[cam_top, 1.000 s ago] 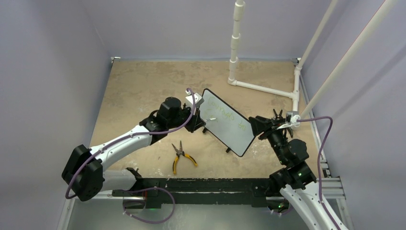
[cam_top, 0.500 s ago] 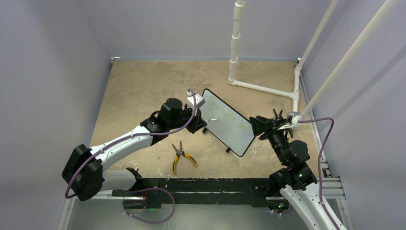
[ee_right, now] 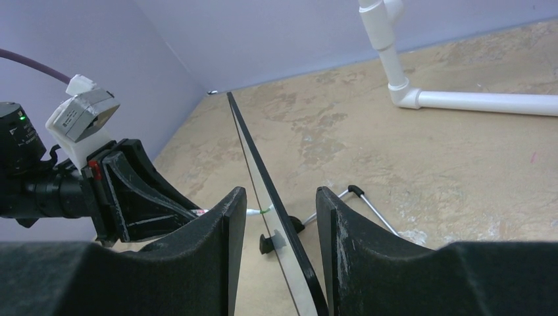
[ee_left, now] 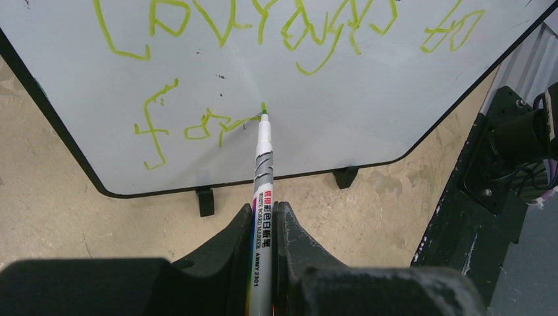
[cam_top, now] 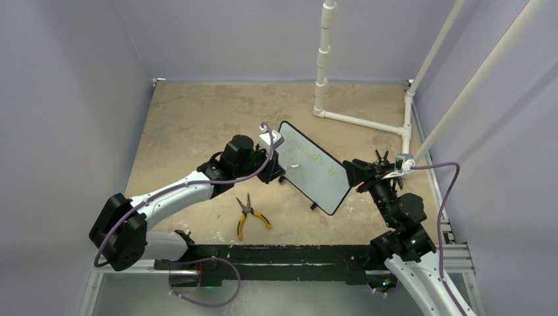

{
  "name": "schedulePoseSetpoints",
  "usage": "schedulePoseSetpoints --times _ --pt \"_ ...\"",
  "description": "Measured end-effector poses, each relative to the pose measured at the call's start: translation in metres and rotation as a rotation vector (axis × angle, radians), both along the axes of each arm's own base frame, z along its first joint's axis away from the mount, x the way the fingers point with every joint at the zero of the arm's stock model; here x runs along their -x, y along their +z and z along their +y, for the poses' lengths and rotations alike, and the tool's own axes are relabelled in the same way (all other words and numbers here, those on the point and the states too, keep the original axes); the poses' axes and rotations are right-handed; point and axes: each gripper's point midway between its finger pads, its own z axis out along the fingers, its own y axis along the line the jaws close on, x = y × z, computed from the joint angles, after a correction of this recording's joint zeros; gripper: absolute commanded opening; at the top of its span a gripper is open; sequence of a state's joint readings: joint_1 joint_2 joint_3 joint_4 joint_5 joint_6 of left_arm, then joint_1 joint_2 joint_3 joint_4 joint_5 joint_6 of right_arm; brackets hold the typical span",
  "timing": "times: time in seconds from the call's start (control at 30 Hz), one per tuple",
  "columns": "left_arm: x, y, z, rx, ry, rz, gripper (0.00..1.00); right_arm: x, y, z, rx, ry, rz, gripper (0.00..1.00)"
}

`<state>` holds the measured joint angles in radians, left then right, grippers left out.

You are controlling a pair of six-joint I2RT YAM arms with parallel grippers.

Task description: Write a sentence on the whiteboard

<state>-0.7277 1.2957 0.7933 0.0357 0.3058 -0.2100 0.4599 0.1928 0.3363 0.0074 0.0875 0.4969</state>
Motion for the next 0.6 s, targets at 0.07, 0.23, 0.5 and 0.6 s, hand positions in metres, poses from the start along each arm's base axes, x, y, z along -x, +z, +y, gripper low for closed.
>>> schedulePoseSetpoints --times 0.07,0.23,0.5,0.6 --pt "0.000 -0.001 0.000 -0.002 -0.002 0.004 0.00 0.000 0.000 0.000 0.000 0.000 0.000 0.46" --pt "0.003 -0.006 -0.002 -0.009 -0.014 0.017 0.00 0.000 0.000 0.000 0.000 0.000 0.000 0.46" --pt "0.005 -0.009 -0.003 -0.015 -0.021 0.027 0.00 0.000 0.000 0.000 0.000 0.000 0.001 0.46" --pt "0.007 -0.012 -0.005 -0.018 -0.031 0.036 0.00 0.000 0.000 0.000 0.000 0.000 0.001 0.46"
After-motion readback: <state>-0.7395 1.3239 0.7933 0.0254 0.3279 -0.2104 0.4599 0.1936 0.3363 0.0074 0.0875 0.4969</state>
